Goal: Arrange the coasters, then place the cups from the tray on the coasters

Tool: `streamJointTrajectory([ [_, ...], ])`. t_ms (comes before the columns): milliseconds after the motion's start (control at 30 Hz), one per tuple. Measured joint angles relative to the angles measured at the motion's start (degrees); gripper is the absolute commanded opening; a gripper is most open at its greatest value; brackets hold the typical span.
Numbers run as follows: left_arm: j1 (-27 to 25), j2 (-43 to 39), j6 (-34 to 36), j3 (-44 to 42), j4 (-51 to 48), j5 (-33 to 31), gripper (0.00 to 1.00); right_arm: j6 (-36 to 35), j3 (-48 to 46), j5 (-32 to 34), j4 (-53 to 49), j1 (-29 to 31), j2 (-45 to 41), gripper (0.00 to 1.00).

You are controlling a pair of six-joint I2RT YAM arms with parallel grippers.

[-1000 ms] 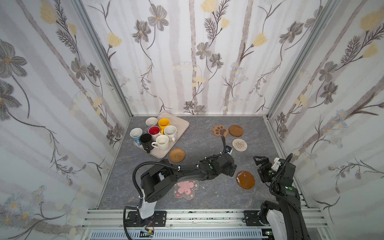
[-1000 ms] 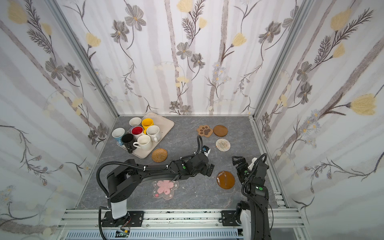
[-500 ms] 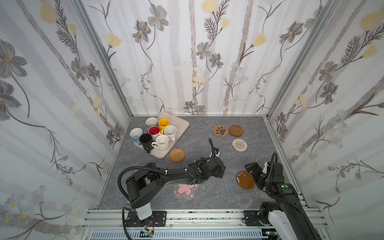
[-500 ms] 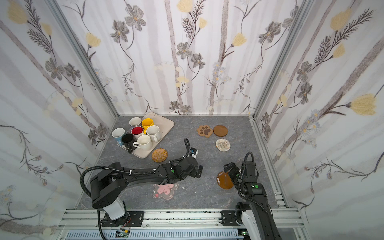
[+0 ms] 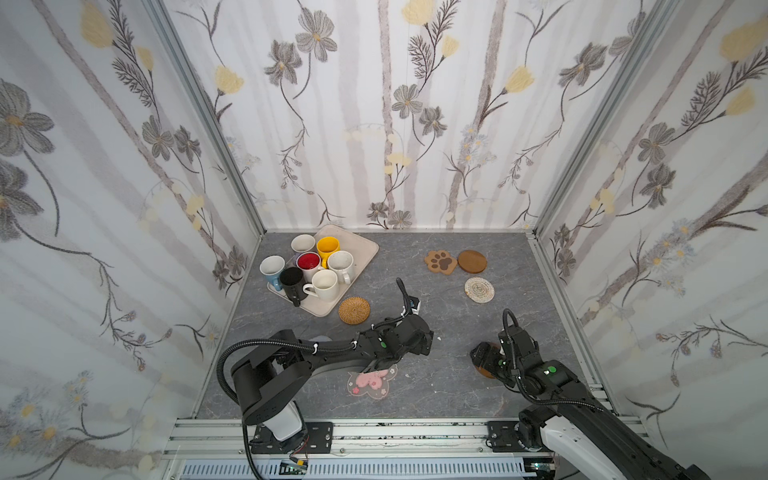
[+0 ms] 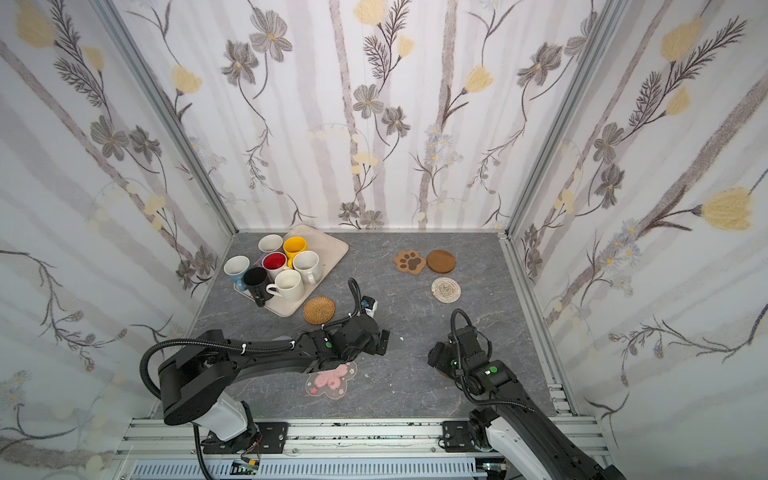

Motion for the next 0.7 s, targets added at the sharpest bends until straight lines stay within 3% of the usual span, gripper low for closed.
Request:
streamJointTrajectory([
  [233,0.8,-0.5,0.0,-1.7,1.3,0.0,1.0,4.8,-0.3,3.2,-2.4,8.0,0.8,0.81],
  [333,0.9,-0.5,0.0,-2.0,2.2,0.3,1.0,6.8,-0.3,3.9,-3.9,10.1,-0.2,0.89],
  [700,2.1,-1.0,0.0,-4.7,5.9,2.6,1.0,12.6,-4.5,7.0,-4.3,11.0,-5.5,0.95],
])
